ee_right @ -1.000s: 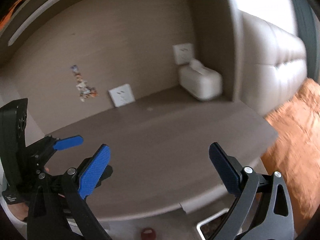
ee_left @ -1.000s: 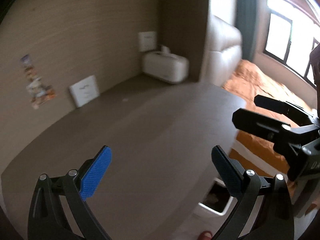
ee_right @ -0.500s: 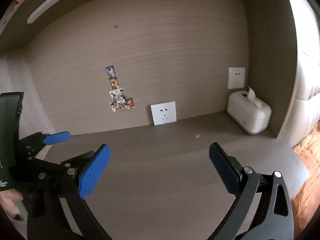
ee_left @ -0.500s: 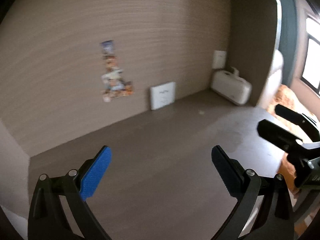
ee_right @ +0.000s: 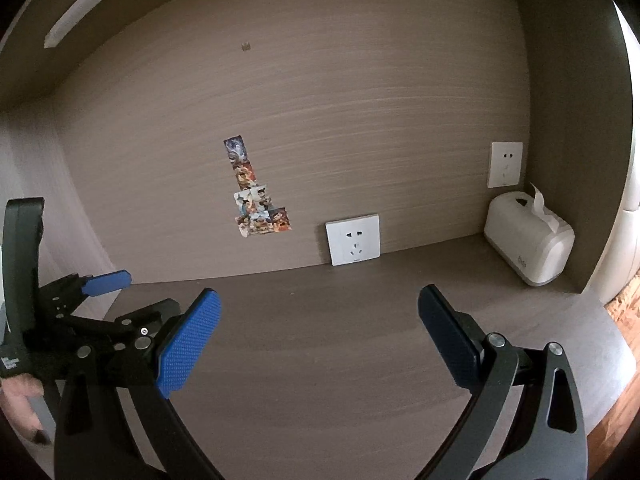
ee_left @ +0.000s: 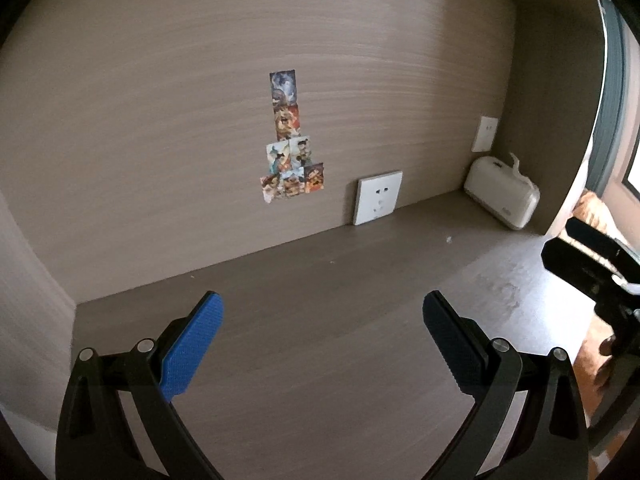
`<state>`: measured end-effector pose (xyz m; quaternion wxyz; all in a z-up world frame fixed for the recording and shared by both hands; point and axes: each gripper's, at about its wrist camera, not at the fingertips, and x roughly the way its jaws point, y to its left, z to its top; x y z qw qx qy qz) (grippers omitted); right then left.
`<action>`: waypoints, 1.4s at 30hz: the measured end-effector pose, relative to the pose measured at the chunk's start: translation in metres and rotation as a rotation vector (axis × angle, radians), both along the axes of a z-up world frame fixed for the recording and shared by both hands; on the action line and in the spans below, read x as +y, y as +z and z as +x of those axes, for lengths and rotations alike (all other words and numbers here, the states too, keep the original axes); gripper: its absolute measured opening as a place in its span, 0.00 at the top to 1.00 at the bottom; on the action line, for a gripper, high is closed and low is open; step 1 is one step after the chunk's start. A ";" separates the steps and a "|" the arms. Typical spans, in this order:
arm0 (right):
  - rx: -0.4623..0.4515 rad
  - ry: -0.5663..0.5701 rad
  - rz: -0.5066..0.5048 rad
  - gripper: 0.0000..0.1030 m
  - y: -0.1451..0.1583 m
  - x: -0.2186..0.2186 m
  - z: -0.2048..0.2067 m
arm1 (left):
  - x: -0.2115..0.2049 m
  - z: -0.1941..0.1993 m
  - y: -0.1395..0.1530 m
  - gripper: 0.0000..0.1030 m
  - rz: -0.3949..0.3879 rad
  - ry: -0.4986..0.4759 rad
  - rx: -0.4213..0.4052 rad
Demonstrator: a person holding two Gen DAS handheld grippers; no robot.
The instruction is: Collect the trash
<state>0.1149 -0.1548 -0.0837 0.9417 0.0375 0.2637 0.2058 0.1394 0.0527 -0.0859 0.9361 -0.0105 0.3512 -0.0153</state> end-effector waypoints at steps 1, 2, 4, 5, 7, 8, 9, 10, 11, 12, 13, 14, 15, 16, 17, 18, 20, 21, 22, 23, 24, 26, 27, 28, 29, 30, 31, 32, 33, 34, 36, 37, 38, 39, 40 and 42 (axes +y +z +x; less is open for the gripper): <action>-0.002 -0.002 -0.003 0.04 0.000 0.001 0.001 | 0.001 0.002 0.000 0.05 -0.006 -0.001 0.001; -0.003 -0.005 -0.005 0.04 0.000 0.002 0.002 | 0.001 0.004 0.000 0.05 -0.001 0.001 -0.002; -0.002 -0.008 -0.006 0.04 0.000 0.003 0.004 | 0.000 0.006 0.000 0.05 0.021 0.006 -0.008; -0.001 -0.010 -0.007 0.04 0.000 0.004 0.005 | -0.001 0.007 0.000 0.05 0.032 0.001 -0.012; -0.002 -0.013 -0.007 0.04 0.000 0.005 0.007 | -0.002 0.009 0.000 0.05 0.045 -0.002 -0.019; -0.002 -0.013 -0.009 0.04 0.000 0.005 0.008 | -0.003 0.010 0.001 0.05 0.047 -0.010 -0.021; -0.002 -0.016 -0.013 0.04 0.000 0.006 0.009 | -0.003 0.010 0.002 0.05 0.047 -0.013 -0.022; -0.003 -0.017 -0.016 0.04 0.000 0.007 0.010 | -0.003 0.010 0.002 0.05 0.049 -0.012 -0.025; -0.001 -0.018 -0.019 0.04 0.000 0.007 0.010 | -0.003 0.011 0.002 0.05 0.049 -0.012 -0.026; 0.002 -0.018 -0.021 0.04 -0.001 0.007 0.011 | -0.002 0.011 0.002 0.05 0.047 -0.015 -0.025; 0.005 -0.019 -0.022 0.04 -0.001 0.008 0.012 | -0.002 0.011 0.002 0.05 0.045 -0.015 -0.024; 0.008 -0.019 -0.023 0.04 -0.002 0.008 0.012 | -0.002 0.012 0.001 0.05 0.044 -0.015 -0.024; 0.011 -0.019 -0.024 0.04 -0.002 0.007 0.012 | -0.002 0.013 0.001 0.05 0.045 -0.020 -0.023; 0.012 -0.019 -0.024 0.04 -0.003 0.007 0.012 | -0.001 0.013 0.001 0.05 0.046 -0.020 -0.023; 0.014 -0.020 -0.025 0.04 -0.003 0.008 0.011 | -0.001 0.013 0.001 0.05 0.049 -0.019 -0.023; 0.016 -0.020 -0.028 0.04 -0.003 0.008 0.011 | -0.001 0.013 0.000 0.05 0.048 -0.021 -0.022; 0.018 -0.019 -0.031 0.04 -0.004 0.008 0.010 | -0.001 0.012 0.000 0.05 0.049 -0.022 -0.023; 0.019 -0.020 -0.031 0.04 -0.004 0.008 0.009 | -0.001 0.012 0.000 0.05 0.049 -0.024 -0.025; 0.020 -0.021 -0.030 0.04 -0.004 0.007 0.009 | -0.001 0.010 0.000 0.05 0.051 -0.026 -0.026; 0.022 -0.022 -0.029 0.04 -0.004 0.007 0.009 | -0.001 0.010 0.000 0.05 0.051 -0.026 -0.028; 0.022 -0.022 -0.029 0.04 -0.004 0.007 0.008 | -0.001 0.009 -0.001 0.05 0.052 -0.025 -0.030; 0.024 -0.023 -0.032 0.04 -0.004 0.006 0.008 | -0.001 0.009 -0.001 0.05 0.052 -0.024 -0.027; 0.026 -0.024 -0.034 0.04 -0.005 0.006 0.007 | -0.001 0.010 -0.001 0.05 0.049 -0.025 -0.026; 0.027 -0.024 -0.034 0.04 -0.005 0.006 0.007 | -0.001 0.011 -0.001 0.05 0.050 -0.025 -0.027; 0.027 -0.025 -0.035 0.04 -0.005 0.005 0.007 | -0.001 0.009 -0.001 0.05 0.048 -0.024 -0.028; 0.027 -0.024 -0.036 0.04 -0.005 0.005 0.006 | -0.001 0.008 -0.001 0.05 0.047 -0.025 -0.029; 0.028 -0.025 -0.038 0.04 -0.005 0.005 0.006 | 0.000 0.007 -0.001 0.05 0.048 -0.024 -0.028; 0.029 -0.026 -0.040 0.04 -0.005 0.005 0.007 | 0.000 0.006 -0.001 0.05 0.048 -0.022 -0.029; 0.029 -0.026 -0.041 0.04 -0.005 0.005 0.007 | 0.000 0.006 -0.001 0.05 0.047 -0.021 -0.030; 0.029 -0.026 -0.042 0.04 -0.005 0.005 0.007 | 0.000 0.006 -0.001 0.05 0.045 -0.023 -0.030; 0.036 -0.025 -0.046 0.04 -0.007 0.007 0.009 | 0.001 0.006 -0.002 0.05 0.043 -0.022 -0.024; 0.041 -0.025 -0.046 0.04 -0.009 0.008 0.010 | 0.002 0.006 -0.004 0.05 0.041 -0.014 -0.020; 0.048 -0.023 -0.045 0.04 -0.011 0.010 0.011 | 0.004 0.007 -0.005 0.05 0.034 -0.008 -0.016; 0.063 -0.022 -0.040 0.04 -0.015 0.014 0.015 | 0.007 0.009 -0.008 0.05 0.027 0.000 -0.009; 0.085 -0.022 -0.037 0.04 -0.019 0.018 0.019 | 0.011 0.011 -0.011 0.05 0.019 0.011 -0.001; 0.125 -0.023 -0.034 0.04 -0.030 0.030 0.028 | 0.021 0.016 -0.019 0.05 0.019 0.058 0.020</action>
